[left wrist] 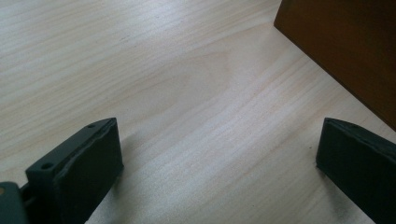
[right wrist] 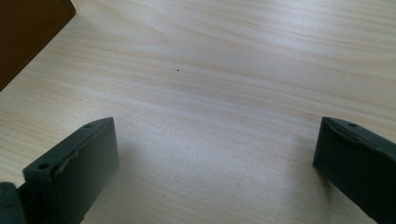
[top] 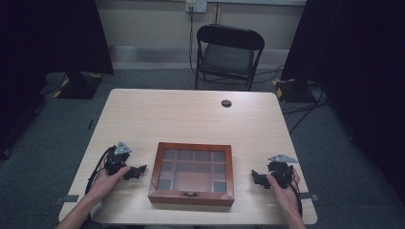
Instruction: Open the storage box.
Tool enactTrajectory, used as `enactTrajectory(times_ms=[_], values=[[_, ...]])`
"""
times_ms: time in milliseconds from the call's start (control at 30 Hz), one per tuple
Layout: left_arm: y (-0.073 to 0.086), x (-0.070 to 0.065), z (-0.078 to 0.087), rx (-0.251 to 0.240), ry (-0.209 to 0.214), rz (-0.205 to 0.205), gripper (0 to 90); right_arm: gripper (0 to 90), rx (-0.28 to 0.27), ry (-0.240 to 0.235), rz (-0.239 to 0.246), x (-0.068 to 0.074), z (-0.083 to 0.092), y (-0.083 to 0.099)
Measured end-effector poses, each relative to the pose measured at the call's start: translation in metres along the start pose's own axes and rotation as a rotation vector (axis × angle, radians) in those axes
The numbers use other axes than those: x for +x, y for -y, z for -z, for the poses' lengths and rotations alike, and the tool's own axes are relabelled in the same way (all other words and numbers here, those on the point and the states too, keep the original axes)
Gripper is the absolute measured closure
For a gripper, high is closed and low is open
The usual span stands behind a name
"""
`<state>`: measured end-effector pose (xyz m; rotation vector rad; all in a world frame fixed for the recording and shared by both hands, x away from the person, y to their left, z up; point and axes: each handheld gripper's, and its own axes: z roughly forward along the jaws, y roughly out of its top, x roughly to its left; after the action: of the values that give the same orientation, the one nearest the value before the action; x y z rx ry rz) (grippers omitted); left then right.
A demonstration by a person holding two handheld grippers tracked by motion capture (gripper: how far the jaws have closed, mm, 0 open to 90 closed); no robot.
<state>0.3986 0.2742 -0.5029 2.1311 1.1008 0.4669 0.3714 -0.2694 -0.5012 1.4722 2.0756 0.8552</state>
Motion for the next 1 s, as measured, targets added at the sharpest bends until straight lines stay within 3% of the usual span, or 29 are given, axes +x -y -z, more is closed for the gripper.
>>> enactTrajectory(times_ms=[200,300,433,700,1000], values=[[0.0,0.0,0.0,0.0,0.003,0.006,0.0,1.8,-0.003,0.01,-0.01,0.002,0.001,0.0],[0.0,0.0,0.0,0.001,0.003,0.002,0.0,19.7,-0.023,0.006,-0.003,0.003,0.005,-0.001],[0.0,0.0,0.0,0.002,0.001,-0.002,0.0,21.3,-0.009,-0.061,0.021,0.006,0.007,-0.003],[0.0,0.0,0.0,0.0,0.0,0.0,0.0,28.0,-0.042,-0.199,0.044,0.023,0.019,-0.013],[0.0,0.0,0.0,0.001,0.0,0.0,0.0,39.4,-0.118,-0.331,0.069,0.045,0.042,-0.029]])
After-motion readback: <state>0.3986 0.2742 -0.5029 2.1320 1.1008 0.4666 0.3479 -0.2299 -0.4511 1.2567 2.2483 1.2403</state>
